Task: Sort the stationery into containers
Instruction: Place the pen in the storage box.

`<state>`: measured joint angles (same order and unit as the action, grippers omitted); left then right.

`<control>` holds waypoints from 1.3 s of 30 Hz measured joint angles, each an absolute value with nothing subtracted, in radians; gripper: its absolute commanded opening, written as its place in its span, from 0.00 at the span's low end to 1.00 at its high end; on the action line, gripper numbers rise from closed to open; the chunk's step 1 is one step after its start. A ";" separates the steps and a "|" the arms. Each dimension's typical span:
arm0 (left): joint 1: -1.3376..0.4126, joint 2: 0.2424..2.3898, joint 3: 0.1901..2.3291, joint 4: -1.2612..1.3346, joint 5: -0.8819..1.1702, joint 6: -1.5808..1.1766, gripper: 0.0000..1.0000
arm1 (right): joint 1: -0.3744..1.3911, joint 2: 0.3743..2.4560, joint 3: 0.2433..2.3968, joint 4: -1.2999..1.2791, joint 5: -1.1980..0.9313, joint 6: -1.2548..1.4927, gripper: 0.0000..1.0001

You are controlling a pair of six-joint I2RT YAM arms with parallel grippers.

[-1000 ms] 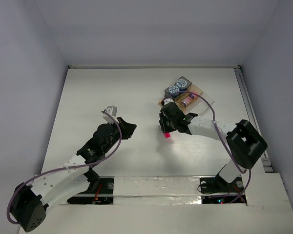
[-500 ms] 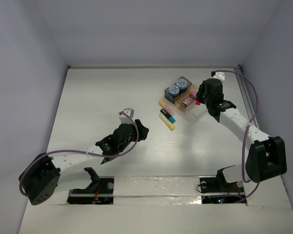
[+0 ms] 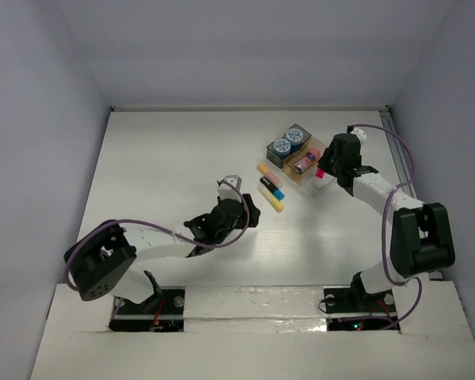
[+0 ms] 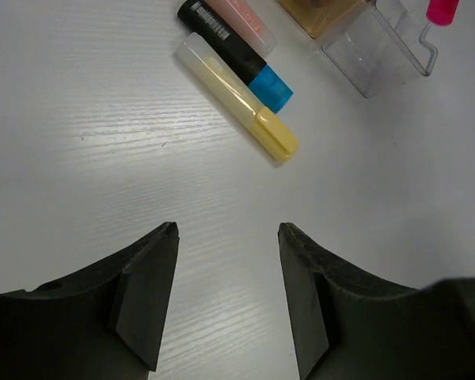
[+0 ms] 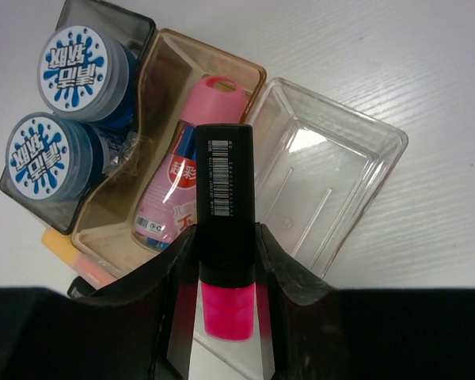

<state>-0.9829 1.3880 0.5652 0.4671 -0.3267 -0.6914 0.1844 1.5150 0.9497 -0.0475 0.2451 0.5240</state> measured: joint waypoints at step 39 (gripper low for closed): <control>-1.000 1.961 1.129 0.289 -0.533 -0.649 0.55 | 0.184 1.022 0.619 0.062 -0.040 0.566 0.18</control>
